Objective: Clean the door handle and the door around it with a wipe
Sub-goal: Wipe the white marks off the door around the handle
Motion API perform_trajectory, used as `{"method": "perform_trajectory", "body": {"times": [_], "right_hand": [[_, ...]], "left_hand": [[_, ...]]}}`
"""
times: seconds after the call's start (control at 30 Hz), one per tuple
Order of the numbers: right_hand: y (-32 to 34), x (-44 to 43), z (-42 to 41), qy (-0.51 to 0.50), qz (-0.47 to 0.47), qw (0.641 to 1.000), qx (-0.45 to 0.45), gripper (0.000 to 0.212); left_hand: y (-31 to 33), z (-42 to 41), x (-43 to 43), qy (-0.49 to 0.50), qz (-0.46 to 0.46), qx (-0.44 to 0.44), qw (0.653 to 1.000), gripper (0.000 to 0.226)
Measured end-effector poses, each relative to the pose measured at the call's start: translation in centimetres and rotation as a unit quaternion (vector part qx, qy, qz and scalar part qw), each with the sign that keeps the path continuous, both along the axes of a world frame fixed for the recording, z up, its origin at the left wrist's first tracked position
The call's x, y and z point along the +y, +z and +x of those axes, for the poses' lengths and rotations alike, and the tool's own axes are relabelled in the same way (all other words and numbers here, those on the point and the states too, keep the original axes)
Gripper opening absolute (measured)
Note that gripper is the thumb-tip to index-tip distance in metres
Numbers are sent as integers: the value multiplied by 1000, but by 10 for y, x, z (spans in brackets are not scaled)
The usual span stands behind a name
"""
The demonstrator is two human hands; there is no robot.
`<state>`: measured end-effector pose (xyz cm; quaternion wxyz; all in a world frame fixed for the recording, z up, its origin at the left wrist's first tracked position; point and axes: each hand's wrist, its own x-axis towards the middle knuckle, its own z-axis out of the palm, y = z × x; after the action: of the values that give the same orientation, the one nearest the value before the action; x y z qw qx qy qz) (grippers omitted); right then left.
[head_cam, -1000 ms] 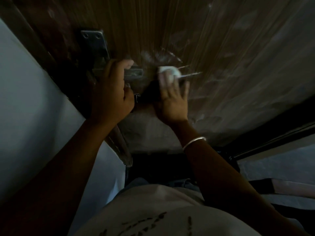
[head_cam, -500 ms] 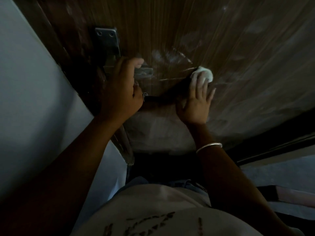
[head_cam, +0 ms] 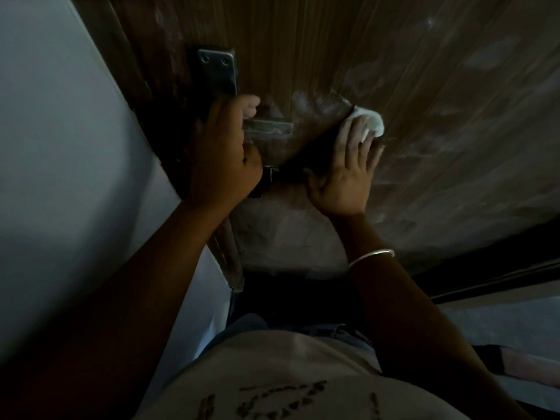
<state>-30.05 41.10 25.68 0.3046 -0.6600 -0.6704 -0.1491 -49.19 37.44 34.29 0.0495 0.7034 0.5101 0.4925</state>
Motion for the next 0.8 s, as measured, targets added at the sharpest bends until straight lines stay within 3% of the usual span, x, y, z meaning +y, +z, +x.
{"method": "perform_trajectory", "body": {"times": [0.07, 0.13, 0.2, 0.27, 0.4, 0.47, 0.57, 0.63, 0.7, 0.8], "right_hand": [[3, 2, -20, 56, -9, 997, -60, 90], [-1, 0, -44, 165, -29, 971, -170, 81], [-2, 1, -49, 195, -31, 955, -221, 78], [4, 5, -36, 141, -3, 969, -202, 77], [22, 17, -14, -20, 59, 995, -74, 91], [23, 19, -33, 19, 56, 994, -93, 92], [15, 11, -66, 172, 25, 954, -246, 78], [16, 10, -68, 189, 30, 943, -274, 70], [22, 11, -54, 141, 50, 964, -222, 67], [35, 19, -25, -32, 73, 996, -51, 87]], "left_hand": [[-1, 1, 1, 1, 2, -3, 1000, 49], [-1, -1, 4, 4, 4, -19, 1000, 48], [0, -3, 6, 2, 6, -29, 1000, 47], [-1, -4, 7, -8, 6, -32, 999, 48], [-4, -4, 8, -12, 14, -33, 999, 50], [-4, -3, 8, -8, 16, -38, 999, 49], [-3, -3, 9, -7, 18, -37, 999, 46], [-1, -4, 7, -13, 11, -34, 999, 46], [0, -4, 5, -21, 5, -31, 999, 45], [-1, -4, 3, -31, 2, -29, 999, 47]]}}
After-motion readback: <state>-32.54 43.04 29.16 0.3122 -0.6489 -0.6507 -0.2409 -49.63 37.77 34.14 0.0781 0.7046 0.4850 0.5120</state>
